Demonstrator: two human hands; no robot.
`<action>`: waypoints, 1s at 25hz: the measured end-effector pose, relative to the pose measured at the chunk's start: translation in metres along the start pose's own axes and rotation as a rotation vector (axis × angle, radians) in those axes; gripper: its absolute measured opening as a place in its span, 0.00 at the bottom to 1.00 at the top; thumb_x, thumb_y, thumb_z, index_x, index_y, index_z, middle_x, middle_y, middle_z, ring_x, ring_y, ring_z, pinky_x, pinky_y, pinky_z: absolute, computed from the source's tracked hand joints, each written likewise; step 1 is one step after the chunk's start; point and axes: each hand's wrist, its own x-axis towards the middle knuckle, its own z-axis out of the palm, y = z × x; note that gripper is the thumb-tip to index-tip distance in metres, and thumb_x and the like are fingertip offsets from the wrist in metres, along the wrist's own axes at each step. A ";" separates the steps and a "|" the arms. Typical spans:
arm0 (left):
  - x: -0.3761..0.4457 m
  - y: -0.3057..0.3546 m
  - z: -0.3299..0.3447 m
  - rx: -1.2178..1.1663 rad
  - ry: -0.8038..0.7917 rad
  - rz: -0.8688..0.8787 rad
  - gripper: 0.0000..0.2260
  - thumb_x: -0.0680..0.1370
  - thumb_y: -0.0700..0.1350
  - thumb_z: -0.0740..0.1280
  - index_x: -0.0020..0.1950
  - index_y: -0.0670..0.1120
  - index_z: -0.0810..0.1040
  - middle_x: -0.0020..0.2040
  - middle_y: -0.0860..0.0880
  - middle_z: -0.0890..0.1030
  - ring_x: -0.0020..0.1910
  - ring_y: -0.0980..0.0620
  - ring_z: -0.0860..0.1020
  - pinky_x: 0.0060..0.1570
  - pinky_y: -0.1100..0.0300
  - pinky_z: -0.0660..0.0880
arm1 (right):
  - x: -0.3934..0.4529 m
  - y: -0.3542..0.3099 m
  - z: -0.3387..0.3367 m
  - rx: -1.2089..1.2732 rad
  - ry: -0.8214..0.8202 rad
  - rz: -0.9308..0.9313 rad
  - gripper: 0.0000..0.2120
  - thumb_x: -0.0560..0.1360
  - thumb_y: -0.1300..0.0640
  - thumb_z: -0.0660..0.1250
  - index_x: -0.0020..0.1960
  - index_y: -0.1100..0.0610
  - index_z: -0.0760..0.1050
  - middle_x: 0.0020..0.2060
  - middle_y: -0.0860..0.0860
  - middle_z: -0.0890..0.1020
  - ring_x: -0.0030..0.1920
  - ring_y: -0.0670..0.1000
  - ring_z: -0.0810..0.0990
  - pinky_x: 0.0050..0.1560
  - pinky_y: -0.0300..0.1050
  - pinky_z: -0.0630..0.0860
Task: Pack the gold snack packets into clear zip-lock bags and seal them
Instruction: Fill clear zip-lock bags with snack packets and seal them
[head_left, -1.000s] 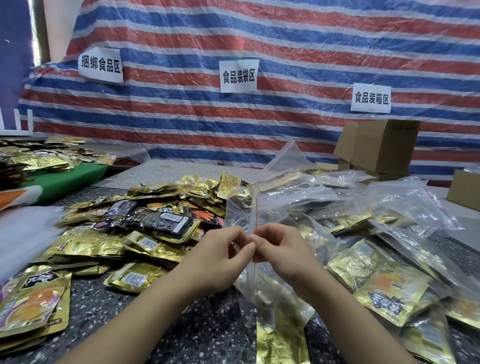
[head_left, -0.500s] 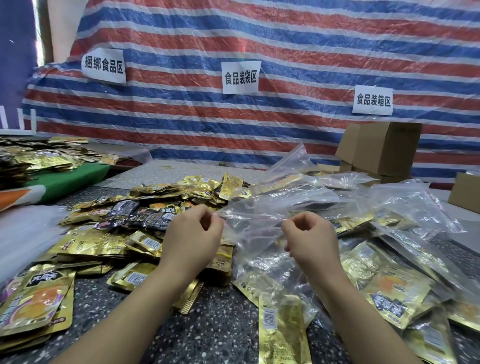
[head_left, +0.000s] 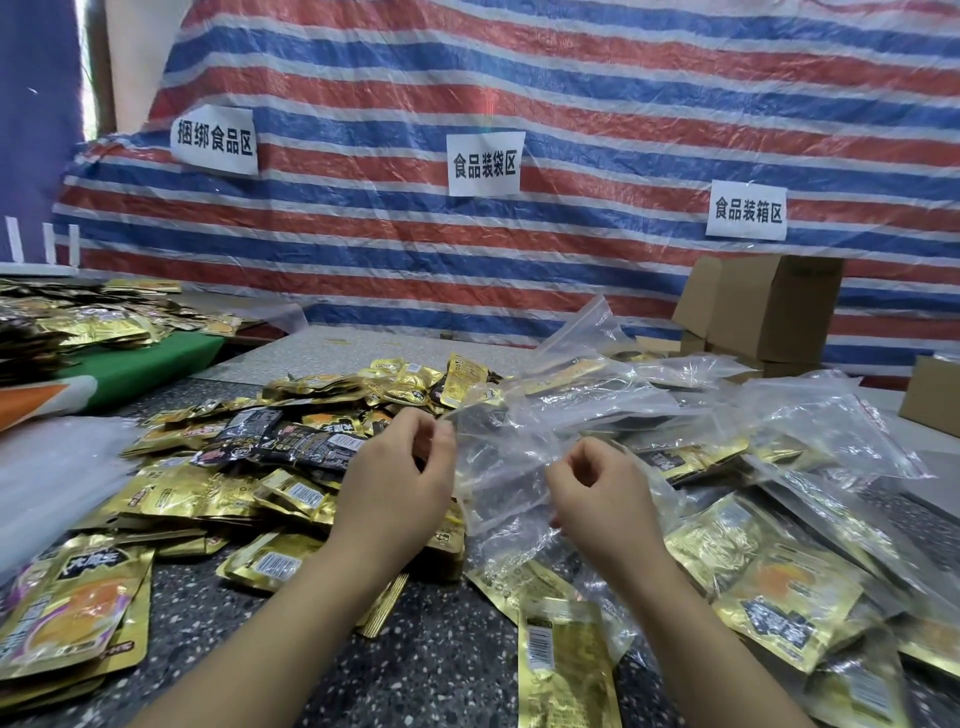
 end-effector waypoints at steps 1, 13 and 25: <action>-0.003 0.003 0.002 0.002 -0.040 -0.016 0.11 0.79 0.61 0.60 0.51 0.55 0.71 0.40 0.58 0.77 0.38 0.62 0.75 0.33 0.60 0.69 | -0.001 -0.001 0.002 0.024 -0.011 0.000 0.09 0.75 0.61 0.64 0.38 0.61 0.69 0.32 0.59 0.76 0.33 0.58 0.81 0.31 0.46 0.76; -0.046 0.028 -0.012 0.499 -0.168 0.472 0.21 0.81 0.63 0.47 0.71 0.57 0.64 0.69 0.46 0.76 0.32 0.54 0.80 0.29 0.61 0.77 | 0.004 -0.010 0.004 0.577 0.045 0.277 0.11 0.79 0.64 0.60 0.38 0.61 0.69 0.26 0.53 0.73 0.30 0.54 0.78 0.38 0.51 0.83; -0.017 0.012 -0.073 0.258 -0.102 0.269 0.07 0.82 0.40 0.60 0.46 0.48 0.74 0.35 0.56 0.73 0.29 0.56 0.70 0.27 0.61 0.65 | 0.011 -0.065 -0.011 0.576 -0.182 0.022 0.29 0.83 0.50 0.57 0.24 0.53 0.76 0.25 0.55 0.78 0.25 0.53 0.78 0.27 0.43 0.72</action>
